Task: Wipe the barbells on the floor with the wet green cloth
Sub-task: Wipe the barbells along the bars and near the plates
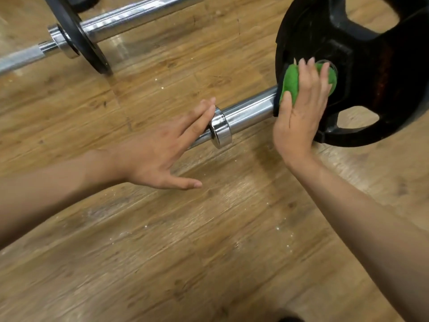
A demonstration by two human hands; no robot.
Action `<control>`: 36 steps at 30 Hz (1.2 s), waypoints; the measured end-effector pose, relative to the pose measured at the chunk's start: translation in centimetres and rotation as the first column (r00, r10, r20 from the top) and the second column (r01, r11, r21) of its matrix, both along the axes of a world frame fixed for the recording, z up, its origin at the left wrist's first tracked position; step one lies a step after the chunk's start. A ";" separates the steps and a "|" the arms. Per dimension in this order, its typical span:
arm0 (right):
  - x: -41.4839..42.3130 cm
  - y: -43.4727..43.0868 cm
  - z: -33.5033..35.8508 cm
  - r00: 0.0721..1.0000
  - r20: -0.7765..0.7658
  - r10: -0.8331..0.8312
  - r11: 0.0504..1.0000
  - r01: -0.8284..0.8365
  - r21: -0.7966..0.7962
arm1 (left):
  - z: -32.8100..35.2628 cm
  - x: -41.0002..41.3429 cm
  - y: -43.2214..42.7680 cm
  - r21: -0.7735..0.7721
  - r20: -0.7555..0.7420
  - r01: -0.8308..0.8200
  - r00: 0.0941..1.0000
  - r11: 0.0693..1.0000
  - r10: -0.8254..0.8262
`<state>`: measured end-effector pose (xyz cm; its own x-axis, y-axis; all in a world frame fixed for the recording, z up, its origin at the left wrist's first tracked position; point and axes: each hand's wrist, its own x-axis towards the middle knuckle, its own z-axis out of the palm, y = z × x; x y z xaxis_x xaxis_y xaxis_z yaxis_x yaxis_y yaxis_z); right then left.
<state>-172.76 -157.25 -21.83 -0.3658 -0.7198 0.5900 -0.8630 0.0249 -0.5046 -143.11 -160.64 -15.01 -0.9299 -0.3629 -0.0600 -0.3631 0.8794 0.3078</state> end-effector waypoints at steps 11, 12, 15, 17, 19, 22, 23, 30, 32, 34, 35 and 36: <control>-1.7 3.6 -1.7 0.958 -0.215 0.191 0.981 -0.192 0.019 | 0.0 -0.4 2.7 0.001 -0.057 0.023 0.998 1.000 -0.023; -2.3 3.5 -1.0 0.984 -0.133 0.117 0.993 -0.117 0.009 | 0.0 -0.5 3.0 -0.007 -0.061 0.027 0.998 1.000 -0.027; -0.2 2.9 1.7 0.999 -0.004 -0.038 0.999 0.038 0.038 | -0.1 -0.9 3.7 0.007 -0.061 0.036 0.998 0.999 -0.035; 2.7 3.6 2.9 0.996 -0.081 0.026 0.993 -0.016 0.114 | -0.2 -1.1 4.2 0.001 -0.067 0.046 0.997 0.999 -0.046; 3.7 5.4 3.1 0.967 -0.179 0.183 0.973 -0.152 0.176 | -0.2 -1.2 5.0 -0.015 -0.071 0.059 0.996 0.998 -0.060; 0.1 7.6 2.8 0.905 -0.241 0.351 0.924 -0.294 0.244 | -0.2 -1.2 6.2 -0.035 -0.072 0.073 0.995 0.997 -0.075; -1.4 8.1 2.7 0.917 -0.226 0.328 0.932 -0.275 0.238 | -0.2 -1.1 6.7 -0.039 -0.073 0.076 0.994 0.996 -0.079; 0.9 8.2 5.3 0.987 -0.155 -0.033 0.926 0.088 0.367 | -0.6 -2.3 10.0 -0.133 -0.115 0.081 0.989 0.988 -0.097; 2.8 9.9 5.3 0.956 -0.256 0.140 0.920 -0.030 0.390 | -0.8 -2.5 10.9 -0.164 -0.098 0.080 0.990 0.983 -0.097; 1.8 11.9 5.4 0.910 -0.263 0.322 0.888 -0.194 0.417 | -1.0 -2.6 11.8 -0.207 -0.099 0.083 0.990 0.975 -0.105; 0.4 12.6 5.5 0.891 -0.251 0.377 0.868 -0.246 0.432 | -1.1 -2.6 12.2 -0.225 -0.101 0.086 0.989 0.970 -0.111; -1.2 13.1 5.6 0.887 -0.246 0.391 0.859 -0.255 0.445 | -1.1 -2.6 12.6 -0.239 -0.102 0.087 0.988 0.967 -0.114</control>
<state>-173.98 -144.11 -16.25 0.0862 -0.9567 0.2780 -0.9660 -0.1486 -0.2117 -145.70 -148.01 -16.14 -0.9581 -0.2582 0.1240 -0.2432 0.9620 0.1242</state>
